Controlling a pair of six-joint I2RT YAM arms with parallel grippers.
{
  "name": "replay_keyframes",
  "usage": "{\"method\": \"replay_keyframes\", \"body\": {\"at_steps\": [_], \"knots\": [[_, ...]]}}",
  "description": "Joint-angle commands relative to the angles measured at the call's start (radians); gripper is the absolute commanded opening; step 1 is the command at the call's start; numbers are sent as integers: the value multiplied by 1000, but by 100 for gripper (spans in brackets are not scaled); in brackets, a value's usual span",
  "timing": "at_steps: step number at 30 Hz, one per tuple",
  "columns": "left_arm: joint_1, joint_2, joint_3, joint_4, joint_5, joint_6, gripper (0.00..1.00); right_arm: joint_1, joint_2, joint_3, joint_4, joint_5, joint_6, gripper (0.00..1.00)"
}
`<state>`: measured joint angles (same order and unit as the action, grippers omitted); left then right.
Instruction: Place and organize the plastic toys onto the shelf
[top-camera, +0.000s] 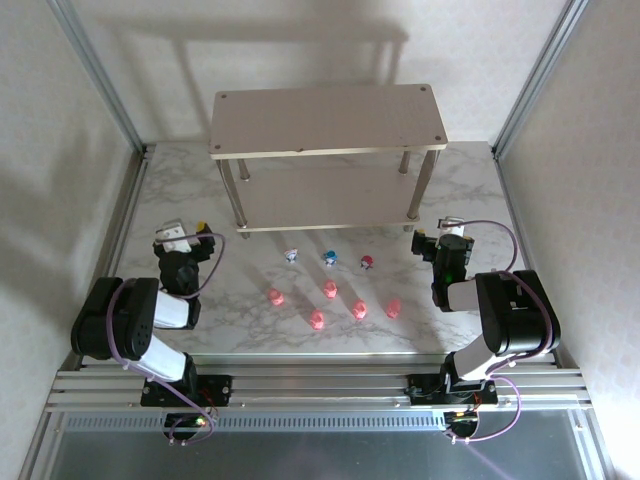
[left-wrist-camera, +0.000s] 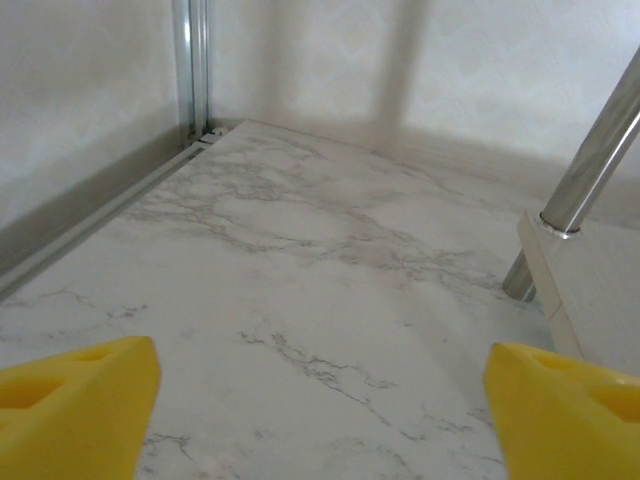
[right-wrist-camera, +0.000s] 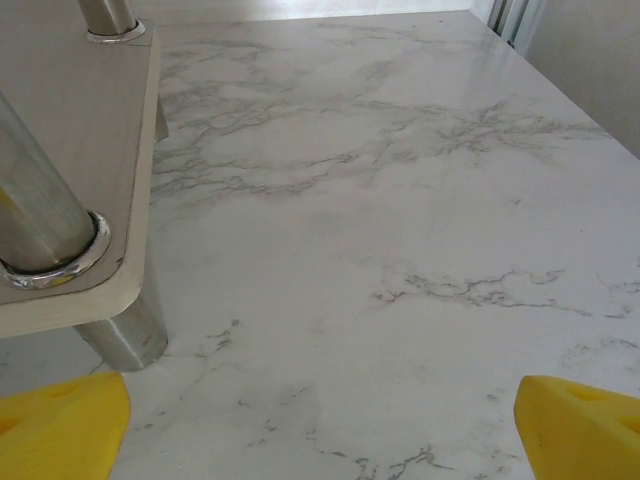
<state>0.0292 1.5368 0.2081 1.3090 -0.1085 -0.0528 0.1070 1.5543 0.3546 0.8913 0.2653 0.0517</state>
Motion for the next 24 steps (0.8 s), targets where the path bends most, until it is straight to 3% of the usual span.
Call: {"method": "replay_keyframes", "body": {"at_steps": [1, 3, 9, 12, 15, 24], "knots": [[10, -62, 66, -135, 21, -4, 73, -7, -33, 33, -48, 25, 10, 98], [8, -142, 108, -268, 5, -5, 64, -9, -42, 35, -55, 13, 2, 96], [-10, -413, 187, -546, -31, -48, 59, 3, -56, 61, -102, 24, -10, 91], [-28, -517, 223, -677, -35, -91, 59, 4, -143, 194, -379, 45, -2, 88], [-44, -601, 216, -745, -49, -132, 59, 19, -231, 264, -532, 31, -17, 85], [-121, -706, 230, -947, -125, -183, 58, 230, -447, 510, -1199, 128, 167, 80]]}}
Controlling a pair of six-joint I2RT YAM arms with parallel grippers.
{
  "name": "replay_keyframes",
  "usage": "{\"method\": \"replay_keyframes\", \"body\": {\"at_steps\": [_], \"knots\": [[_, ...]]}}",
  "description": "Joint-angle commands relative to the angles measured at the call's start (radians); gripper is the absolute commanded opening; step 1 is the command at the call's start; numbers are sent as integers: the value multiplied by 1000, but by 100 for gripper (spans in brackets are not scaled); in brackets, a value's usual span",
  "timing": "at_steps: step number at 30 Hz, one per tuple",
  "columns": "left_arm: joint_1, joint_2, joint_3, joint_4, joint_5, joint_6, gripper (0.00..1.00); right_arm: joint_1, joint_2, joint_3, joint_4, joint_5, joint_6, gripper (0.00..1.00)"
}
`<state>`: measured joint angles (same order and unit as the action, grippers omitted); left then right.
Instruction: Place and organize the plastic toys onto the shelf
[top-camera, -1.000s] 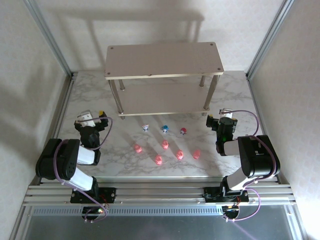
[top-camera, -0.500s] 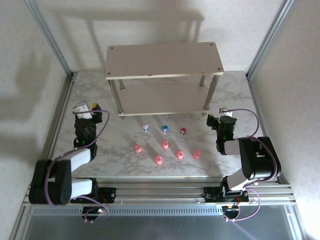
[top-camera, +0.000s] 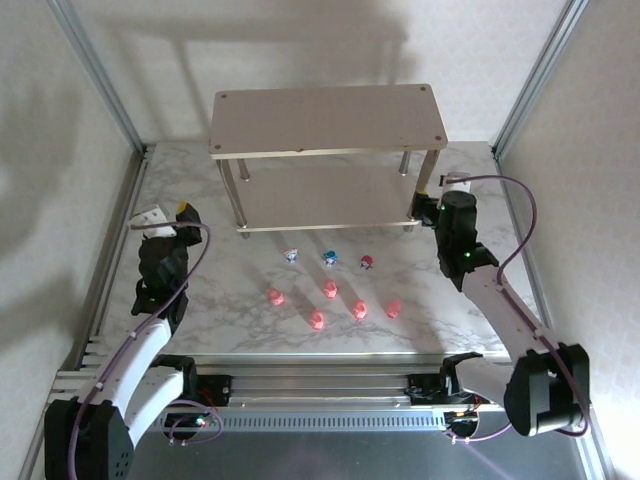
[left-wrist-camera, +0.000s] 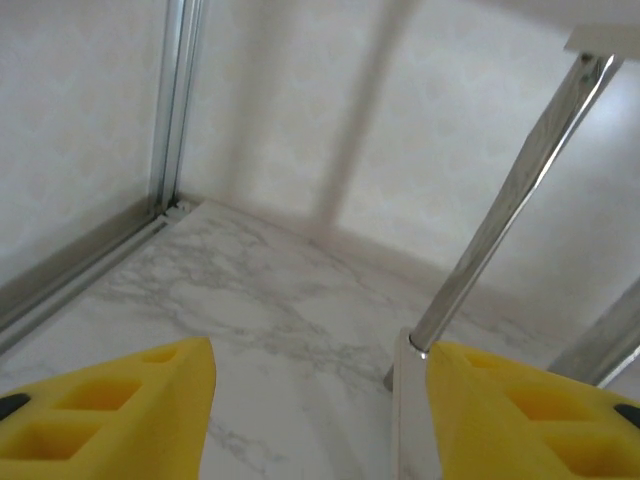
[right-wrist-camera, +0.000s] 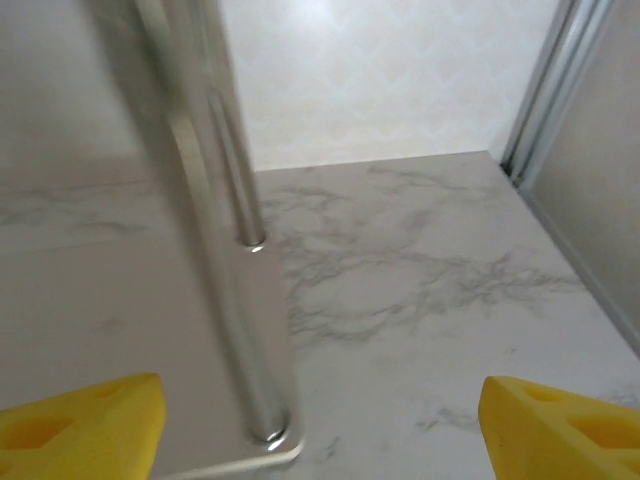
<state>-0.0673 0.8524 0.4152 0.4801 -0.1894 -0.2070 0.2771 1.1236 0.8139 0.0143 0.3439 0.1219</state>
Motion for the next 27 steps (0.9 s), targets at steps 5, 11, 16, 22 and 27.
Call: {"method": "replay_keyframes", "body": {"at_steps": [5, 11, 16, 22, 27], "knots": [[-80, -37, 43, -211, -101, -18, 57, 247, 4, 128, -616, 159, 302, 74], [-104, -42, 57, -263, -119, -20, 57, 444, 101, 165, -771, 220, 536, 68], [-128, -17, 74, -292, -125, -19, 56, 500, 185, 154, -699, 104, 620, 58], [-164, 6, 86, -298, -146, 4, 56, 525, 290, 170, -645, 85, 670, 57], [-169, 23, 105, -309, -147, 36, 56, 525, 376, 208, -613, 67, 680, 58]]}}
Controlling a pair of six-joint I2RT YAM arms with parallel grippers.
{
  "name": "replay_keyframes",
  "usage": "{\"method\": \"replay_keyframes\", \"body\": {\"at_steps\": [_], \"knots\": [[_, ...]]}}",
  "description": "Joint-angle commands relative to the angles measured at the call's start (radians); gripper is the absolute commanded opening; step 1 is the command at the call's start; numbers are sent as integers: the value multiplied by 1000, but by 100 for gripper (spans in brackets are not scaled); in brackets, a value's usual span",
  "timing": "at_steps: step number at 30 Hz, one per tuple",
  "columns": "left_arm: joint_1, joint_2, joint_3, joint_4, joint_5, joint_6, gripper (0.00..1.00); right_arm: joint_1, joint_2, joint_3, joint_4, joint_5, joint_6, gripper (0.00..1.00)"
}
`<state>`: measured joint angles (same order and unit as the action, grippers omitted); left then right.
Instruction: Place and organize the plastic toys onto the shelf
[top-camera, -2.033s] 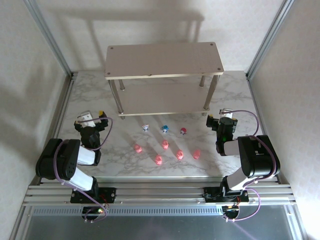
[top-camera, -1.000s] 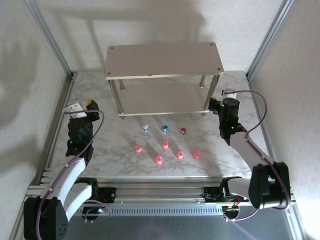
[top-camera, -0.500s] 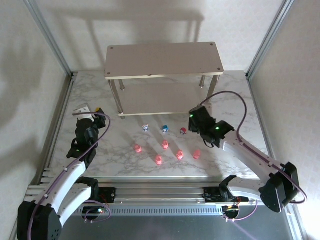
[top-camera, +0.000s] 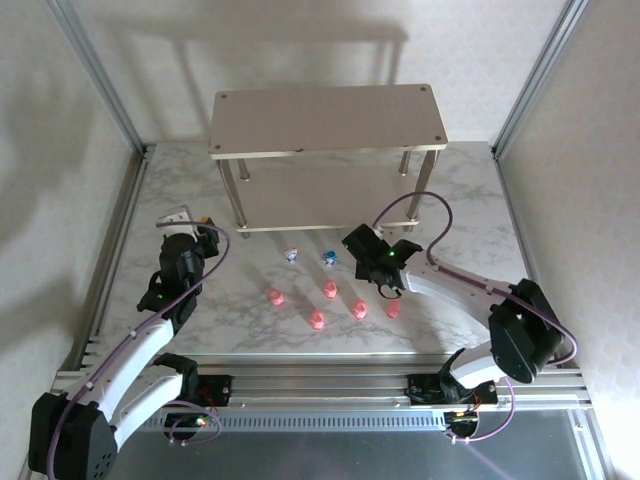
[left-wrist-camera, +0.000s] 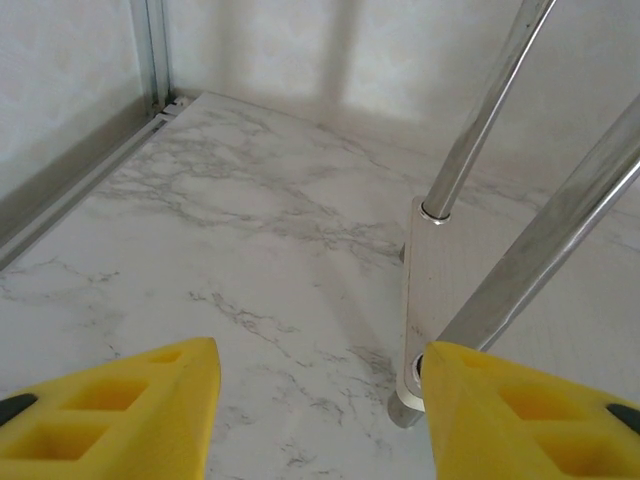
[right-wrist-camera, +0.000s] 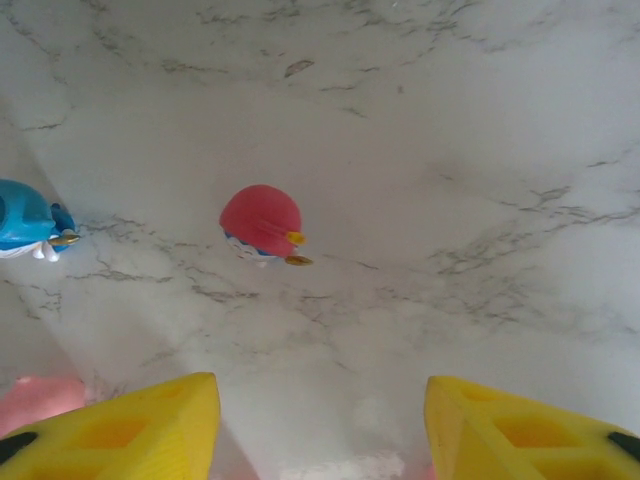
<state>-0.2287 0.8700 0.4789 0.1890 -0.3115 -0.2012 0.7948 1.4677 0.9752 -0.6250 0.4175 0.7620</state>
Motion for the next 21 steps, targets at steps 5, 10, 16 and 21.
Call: {"method": "replay_keyframes", "body": {"at_steps": [5, 10, 16, 21], "knots": [[-10, 22, 43, -13, -17, 46, 56, 5, 120, 86, 45, -9, 40, 58], [-10, 47, 49, -6, -14, 55, 56, 0, 188, 123, 54, -3, 53, 58], [-8, 51, 46, 4, -20, 63, 56, -26, 224, 124, 71, 0, 62, 58], [-8, 55, 44, 10, -24, 69, 56, -39, 244, 123, 84, -7, 63, 58]]}}
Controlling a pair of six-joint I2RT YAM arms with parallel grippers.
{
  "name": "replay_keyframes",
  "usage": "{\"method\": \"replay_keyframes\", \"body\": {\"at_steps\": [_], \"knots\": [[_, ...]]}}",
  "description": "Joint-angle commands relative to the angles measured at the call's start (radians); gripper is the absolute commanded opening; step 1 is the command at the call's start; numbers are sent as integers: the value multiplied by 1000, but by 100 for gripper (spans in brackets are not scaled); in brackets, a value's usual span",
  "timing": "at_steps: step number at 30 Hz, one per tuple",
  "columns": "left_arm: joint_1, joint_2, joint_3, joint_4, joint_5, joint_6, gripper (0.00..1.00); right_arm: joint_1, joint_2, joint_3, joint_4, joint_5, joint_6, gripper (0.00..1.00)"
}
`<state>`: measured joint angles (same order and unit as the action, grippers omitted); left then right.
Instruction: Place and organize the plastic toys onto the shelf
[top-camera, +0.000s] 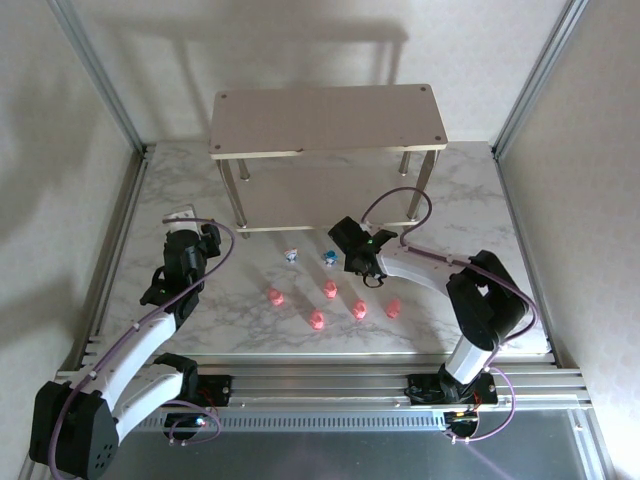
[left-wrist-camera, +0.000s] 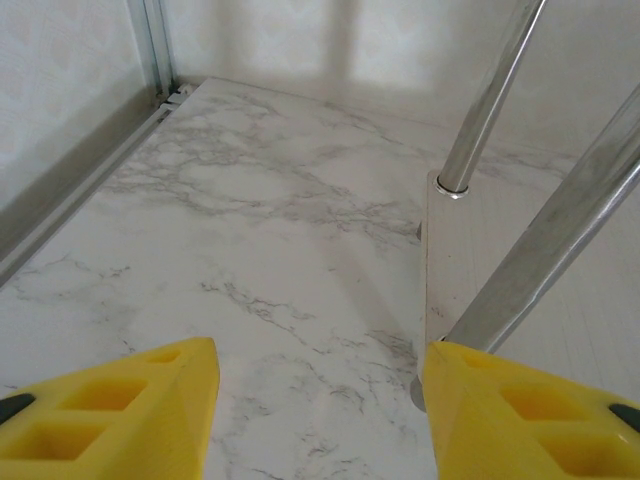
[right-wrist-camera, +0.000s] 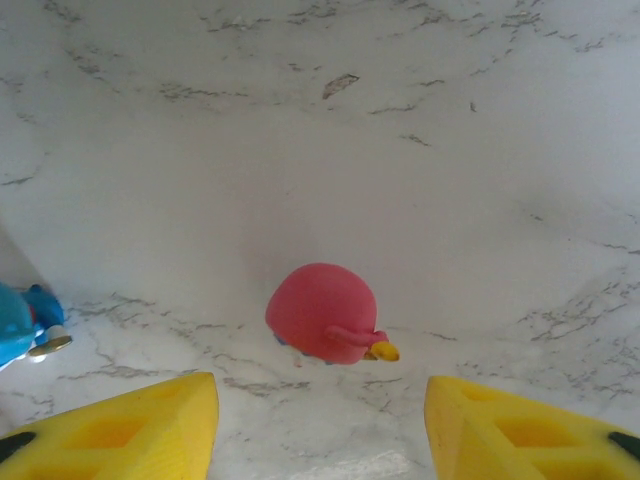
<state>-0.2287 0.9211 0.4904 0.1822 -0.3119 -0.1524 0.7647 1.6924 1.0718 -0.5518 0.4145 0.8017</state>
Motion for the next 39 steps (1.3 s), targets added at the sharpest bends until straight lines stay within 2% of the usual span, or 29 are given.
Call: {"method": "replay_keyframes", "body": {"at_steps": [1, 11, 19, 39], "knots": [[-8, 6, 33, 18, -24, 20, 56, -10, 23, 26, 16, -7, 22, 58], [-8, 20, 31, 23, -35, 28, 56, -13, 55, 46, 28, -19, 7, 57], [-3, 39, 33, 33, -35, 34, 56, -52, 82, 61, 33, -26, -1, 56], [21, 76, 35, 46, -10, 34, 55, -64, 127, 78, 35, -35, -27, 49]]}}
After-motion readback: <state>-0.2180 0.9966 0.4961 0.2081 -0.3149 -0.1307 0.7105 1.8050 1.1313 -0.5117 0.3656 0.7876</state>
